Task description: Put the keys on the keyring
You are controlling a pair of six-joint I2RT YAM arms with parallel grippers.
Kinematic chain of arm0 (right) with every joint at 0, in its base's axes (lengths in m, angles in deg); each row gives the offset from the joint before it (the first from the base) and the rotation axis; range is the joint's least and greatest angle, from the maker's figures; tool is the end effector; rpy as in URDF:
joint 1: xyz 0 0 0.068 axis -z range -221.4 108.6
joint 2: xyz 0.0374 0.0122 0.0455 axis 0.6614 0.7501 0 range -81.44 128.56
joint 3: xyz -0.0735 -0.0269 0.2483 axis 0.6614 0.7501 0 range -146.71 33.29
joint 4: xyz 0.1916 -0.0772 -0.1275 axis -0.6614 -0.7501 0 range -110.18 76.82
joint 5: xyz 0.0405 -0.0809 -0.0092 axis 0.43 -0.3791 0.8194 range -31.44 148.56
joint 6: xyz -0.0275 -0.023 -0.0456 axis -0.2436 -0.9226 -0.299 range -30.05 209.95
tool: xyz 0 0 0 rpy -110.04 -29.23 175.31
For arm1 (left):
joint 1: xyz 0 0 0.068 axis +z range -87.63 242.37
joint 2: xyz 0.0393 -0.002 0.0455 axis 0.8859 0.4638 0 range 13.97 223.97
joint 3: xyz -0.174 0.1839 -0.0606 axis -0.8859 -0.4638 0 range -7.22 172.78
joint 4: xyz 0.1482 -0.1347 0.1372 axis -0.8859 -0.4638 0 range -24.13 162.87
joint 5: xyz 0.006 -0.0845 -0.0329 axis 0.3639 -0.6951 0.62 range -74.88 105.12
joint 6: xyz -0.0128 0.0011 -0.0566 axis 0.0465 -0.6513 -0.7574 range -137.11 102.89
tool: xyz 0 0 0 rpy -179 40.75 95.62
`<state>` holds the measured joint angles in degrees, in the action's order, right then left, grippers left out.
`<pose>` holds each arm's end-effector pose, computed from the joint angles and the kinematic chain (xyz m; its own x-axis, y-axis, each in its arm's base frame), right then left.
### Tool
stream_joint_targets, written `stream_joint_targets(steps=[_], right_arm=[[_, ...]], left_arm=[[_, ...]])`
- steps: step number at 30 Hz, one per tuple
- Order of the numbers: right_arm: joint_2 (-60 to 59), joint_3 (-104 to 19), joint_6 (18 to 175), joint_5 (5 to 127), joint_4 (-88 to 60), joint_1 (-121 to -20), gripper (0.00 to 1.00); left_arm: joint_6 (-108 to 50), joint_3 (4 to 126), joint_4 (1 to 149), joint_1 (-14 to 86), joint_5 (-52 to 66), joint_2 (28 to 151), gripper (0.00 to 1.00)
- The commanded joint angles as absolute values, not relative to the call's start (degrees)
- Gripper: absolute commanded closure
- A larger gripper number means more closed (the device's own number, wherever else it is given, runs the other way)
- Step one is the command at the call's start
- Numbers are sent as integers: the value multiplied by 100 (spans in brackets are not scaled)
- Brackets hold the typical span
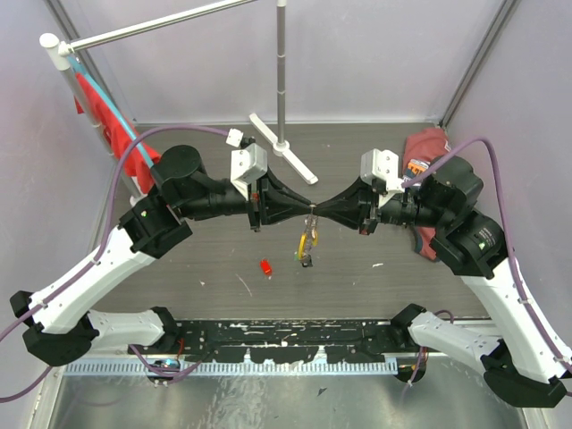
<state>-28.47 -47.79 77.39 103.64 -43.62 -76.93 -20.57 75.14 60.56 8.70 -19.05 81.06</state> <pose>0.0986 0.1066 0.4687 0.1820 -0.0587 -0.9815 -0.9697 0.1544 -0.1891 0.1185 -0.2005 0.4674 -0.0299 -0.0438 -0.9986 0.9989 0.0358 -0.0314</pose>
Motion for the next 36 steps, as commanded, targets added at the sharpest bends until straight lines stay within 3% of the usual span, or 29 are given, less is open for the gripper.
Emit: stream_joint_targets(steps=[1,5,11,21,29,36], right_arm=[[-2994,-4864,7909,10521,-3721,-7704,99],[-2981,-4799,7988,10572,-3623,-7708,99],[-2965,-4828,8008,10411,-3707,-7709,97],[-3288,-4446,7849,10012,-3740,-7708,52],[-2828,-5130,7186,10134,-5078,-7708,57],[-2580,-5130,7157,10317,-5054,-7708,57]], left_arm=[[-2053,7522,6058,874,-1998,8157,88],[-2071,7543,6058,870,-1990,8163,100],[-1942,7678,5807,873,-1880,8149,100],[-1395,7974,4838,865,-1392,8014,100],[-887,8696,3474,861,-1482,8381,100],[-649,9047,2939,859,-1388,8609,100]])
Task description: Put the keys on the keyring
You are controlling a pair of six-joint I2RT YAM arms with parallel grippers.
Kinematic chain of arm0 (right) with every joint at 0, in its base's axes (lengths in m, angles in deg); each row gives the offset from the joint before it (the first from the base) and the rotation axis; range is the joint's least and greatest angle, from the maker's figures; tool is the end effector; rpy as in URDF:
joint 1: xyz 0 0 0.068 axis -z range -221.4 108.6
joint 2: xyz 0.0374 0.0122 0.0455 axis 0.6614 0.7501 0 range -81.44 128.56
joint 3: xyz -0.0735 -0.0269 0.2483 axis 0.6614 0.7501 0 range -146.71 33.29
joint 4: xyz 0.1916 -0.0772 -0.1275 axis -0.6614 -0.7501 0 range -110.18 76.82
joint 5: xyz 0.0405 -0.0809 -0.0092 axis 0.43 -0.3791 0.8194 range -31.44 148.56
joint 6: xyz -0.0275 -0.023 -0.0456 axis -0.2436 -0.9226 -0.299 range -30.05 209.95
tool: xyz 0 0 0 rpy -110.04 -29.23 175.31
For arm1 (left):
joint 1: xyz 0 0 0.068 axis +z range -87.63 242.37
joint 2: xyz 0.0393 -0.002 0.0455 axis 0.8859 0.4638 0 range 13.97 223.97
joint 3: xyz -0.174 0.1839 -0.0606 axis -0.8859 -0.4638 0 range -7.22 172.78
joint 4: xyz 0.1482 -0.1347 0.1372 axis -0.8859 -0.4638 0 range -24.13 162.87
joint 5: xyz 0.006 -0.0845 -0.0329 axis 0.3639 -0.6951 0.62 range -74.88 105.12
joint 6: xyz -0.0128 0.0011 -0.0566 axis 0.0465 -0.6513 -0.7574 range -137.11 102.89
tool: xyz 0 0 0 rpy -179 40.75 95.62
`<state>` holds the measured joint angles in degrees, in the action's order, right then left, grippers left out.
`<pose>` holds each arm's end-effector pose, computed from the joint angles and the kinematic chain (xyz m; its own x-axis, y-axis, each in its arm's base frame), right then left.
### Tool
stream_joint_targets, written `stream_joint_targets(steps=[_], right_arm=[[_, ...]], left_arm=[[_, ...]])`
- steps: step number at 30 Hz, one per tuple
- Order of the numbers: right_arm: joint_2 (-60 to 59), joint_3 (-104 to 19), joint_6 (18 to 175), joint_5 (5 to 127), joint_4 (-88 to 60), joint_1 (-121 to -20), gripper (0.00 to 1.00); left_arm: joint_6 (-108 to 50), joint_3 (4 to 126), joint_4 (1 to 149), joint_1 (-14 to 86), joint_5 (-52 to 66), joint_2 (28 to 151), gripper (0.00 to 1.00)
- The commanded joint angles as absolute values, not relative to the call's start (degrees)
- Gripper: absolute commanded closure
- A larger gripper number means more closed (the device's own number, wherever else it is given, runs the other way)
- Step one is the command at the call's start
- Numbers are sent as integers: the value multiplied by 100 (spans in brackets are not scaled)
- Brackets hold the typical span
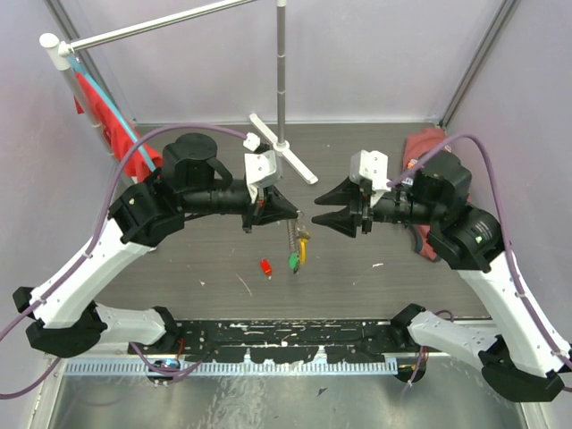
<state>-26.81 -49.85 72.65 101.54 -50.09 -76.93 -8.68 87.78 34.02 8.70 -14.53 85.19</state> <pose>0.1031 0.1085 0.4632 0.1760 -0.1416 -0.9741 -0.9653 0.1690 -0.1990 0.1180 -0.1952 0.4681 -0.0084 0.2263 -0.9740 0.9951 0.0980 0.0142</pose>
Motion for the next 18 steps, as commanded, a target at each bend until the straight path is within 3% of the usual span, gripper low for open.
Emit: stream_joint_targets(steps=[1,18], right_arm=[[-2532,-5160,7162,10327,-5058,-7709,57],[-2061,-5197,7146,10935,-5235,-7744,65]], left_arm=[[-602,9134,2826,865,-1368,8626,100],[-297,9629,2210,864,-1546,9058,100]])
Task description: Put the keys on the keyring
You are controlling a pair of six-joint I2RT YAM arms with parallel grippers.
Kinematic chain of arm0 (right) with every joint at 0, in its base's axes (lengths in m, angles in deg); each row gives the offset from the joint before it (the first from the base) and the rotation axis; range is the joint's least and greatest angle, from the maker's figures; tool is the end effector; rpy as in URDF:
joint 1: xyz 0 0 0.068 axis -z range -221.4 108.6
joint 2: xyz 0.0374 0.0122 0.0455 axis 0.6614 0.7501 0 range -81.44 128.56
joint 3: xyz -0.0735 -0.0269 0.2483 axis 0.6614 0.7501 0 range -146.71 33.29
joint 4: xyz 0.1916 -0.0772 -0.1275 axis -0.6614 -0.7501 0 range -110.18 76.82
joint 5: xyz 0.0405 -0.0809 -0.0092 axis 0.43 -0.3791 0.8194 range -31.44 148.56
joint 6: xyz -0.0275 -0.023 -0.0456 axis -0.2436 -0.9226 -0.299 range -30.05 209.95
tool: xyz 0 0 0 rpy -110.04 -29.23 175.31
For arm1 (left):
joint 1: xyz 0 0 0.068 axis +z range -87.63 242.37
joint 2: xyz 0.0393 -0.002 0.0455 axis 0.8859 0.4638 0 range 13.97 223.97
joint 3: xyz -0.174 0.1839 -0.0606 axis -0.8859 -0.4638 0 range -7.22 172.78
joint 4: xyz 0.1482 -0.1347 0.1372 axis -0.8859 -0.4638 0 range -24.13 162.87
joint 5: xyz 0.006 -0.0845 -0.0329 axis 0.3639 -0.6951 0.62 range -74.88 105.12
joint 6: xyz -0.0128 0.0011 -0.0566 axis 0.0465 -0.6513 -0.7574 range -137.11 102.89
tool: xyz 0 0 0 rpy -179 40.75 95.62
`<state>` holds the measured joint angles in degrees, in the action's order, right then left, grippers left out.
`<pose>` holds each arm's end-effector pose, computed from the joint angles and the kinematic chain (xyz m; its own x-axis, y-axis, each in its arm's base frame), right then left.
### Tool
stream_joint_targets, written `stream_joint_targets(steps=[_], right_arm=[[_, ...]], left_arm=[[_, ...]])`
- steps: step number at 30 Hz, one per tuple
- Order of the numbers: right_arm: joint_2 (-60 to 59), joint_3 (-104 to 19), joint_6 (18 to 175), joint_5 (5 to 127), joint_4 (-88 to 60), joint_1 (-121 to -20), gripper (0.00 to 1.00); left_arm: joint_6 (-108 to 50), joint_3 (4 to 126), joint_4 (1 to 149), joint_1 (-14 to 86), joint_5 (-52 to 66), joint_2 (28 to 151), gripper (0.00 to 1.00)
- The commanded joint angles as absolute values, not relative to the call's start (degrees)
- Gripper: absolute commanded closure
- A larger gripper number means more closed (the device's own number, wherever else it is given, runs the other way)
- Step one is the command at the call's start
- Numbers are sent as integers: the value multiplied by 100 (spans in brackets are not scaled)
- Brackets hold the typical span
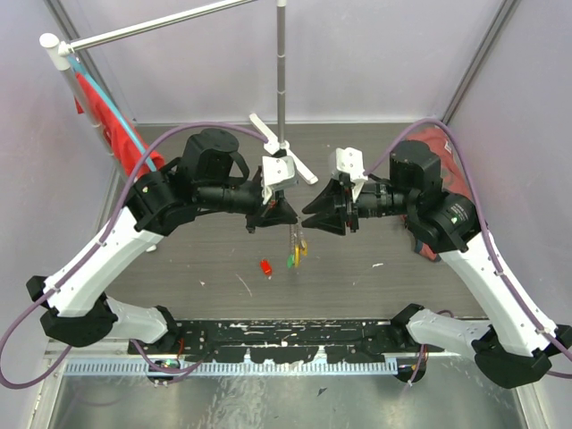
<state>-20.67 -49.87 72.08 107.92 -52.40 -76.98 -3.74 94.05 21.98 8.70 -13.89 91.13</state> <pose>0.1274 0.1300 0.4446 0.0733 -0.1932 -0.9784 -0.9952 0.0502 -0.0845 0.1280 -0.2081 0.4552 -0.0376 0.3924 -0.9190 0.9967 0.0809 -0.0062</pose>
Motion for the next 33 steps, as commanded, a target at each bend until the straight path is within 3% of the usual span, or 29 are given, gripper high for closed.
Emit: stream_joint_targets(steps=[1,11,17,21,24,27,29,33], right_arm=[[-2042,-5205,7112,10920,-5278,-7740,65],[-1874,-5197,7088,11010,-5313,-7796,68],[-1827,-5201,7124,11015,-5268,-7819,79],[-1833,-5191,7133,10998,-5248,-7823,99],[-1972,-5142,7147,10892,-5127,-7816,99],[-2238,-5034,7318,10839,-4703,-7823,99],[-2429,-4923,7476,10843,-4294,-7822,99],[-2911,-4340,8043,11113,-2873,-7819,99]], left_arm=[[-289,9631,2214,859,-1553,9054,100],[-286,9589,2311,864,-1664,9024,100],[-279,9561,2313,866,-1749,9019,100],[-278,9523,2357,858,-1783,8973,100],[-342,9379,2530,862,-1779,8805,100],[-579,8940,3235,859,-1726,8379,70],[-787,8686,3673,867,-1745,8149,56],[-1192,8305,4417,865,-1737,7794,43]])
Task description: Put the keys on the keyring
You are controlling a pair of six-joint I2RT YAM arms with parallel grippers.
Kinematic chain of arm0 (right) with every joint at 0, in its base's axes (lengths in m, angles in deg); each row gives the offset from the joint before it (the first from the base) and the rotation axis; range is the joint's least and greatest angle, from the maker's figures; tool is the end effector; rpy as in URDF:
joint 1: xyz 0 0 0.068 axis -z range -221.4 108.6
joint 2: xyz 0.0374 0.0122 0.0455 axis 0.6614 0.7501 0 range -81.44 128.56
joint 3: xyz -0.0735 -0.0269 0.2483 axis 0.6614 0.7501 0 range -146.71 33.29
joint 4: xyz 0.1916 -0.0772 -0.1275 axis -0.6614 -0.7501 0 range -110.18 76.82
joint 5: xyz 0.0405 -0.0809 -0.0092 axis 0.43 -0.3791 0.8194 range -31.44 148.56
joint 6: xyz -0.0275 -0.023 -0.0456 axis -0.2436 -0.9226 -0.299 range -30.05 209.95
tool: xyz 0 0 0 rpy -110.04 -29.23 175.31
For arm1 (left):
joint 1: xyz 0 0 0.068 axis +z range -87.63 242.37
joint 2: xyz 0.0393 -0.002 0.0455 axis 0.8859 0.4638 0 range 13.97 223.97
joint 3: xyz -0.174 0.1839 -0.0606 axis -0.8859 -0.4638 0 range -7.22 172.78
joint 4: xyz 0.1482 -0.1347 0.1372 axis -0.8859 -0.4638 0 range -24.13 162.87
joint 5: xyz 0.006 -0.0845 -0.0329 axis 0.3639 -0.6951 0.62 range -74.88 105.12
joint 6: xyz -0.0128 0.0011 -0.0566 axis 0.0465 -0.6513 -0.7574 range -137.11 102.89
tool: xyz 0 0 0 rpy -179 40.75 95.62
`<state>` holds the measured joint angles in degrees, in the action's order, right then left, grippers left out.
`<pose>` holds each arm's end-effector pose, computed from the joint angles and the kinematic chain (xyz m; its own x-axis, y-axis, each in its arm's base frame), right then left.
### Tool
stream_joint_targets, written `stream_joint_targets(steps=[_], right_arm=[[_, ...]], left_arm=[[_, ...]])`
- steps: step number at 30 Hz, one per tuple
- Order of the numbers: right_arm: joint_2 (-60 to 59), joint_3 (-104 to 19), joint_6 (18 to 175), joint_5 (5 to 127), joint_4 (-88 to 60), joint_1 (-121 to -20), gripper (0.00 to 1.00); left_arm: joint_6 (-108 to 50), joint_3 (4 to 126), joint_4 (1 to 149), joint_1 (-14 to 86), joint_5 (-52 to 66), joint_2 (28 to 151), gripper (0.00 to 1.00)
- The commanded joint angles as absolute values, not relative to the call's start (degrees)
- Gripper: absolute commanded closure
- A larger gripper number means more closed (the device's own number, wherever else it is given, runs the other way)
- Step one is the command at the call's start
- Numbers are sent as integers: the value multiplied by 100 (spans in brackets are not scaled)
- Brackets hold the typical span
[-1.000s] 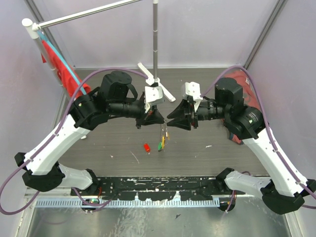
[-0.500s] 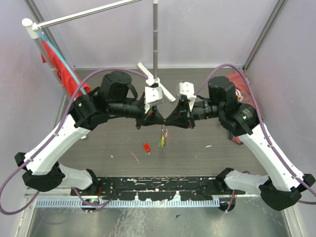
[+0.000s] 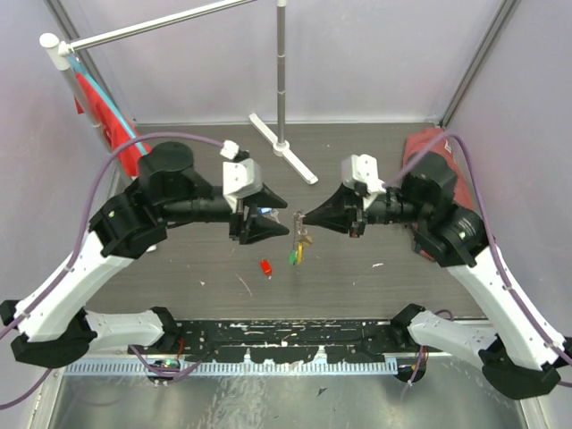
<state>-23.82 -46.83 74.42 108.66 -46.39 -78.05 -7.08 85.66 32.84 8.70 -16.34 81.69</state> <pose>0.1168 0.1266 0.4485 0.1207 -0.1242 -0.9849 -0.9915 0.0326 -0.1256 0.1062 -0.1810 0.4676 0.0219 0.2209 -0.9751 0.9974 0.0615 0.0363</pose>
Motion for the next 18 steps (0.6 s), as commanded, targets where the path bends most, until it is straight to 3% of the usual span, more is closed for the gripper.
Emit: stream_joint_targets(steps=[1,5,7,11,14,18], right_arm=[[-3035,-4122,8316,11119,-2323,-7823,99],[-3318,-3578,9178,11115,-650,-7821,99],[-3328,-3492,9511,11128,8,-7821,99],[-3297,-3393,9911,11117,721,-7822,99],[-3231,-3386,10082,11126,974,-7823,99],[-3147,-3331,10317,11153,1277,-7825,99]], left_arm=[[-1279,8244,4575,861,-1692,7747,39],[-1591,8029,5197,865,-1641,7580,24],[-1716,7966,5430,862,-1646,7527,23],[-1895,7981,5659,859,-1856,7515,41],[-1953,7975,5750,863,-1931,7508,45],[-2058,7939,5989,861,-2049,7496,59]])
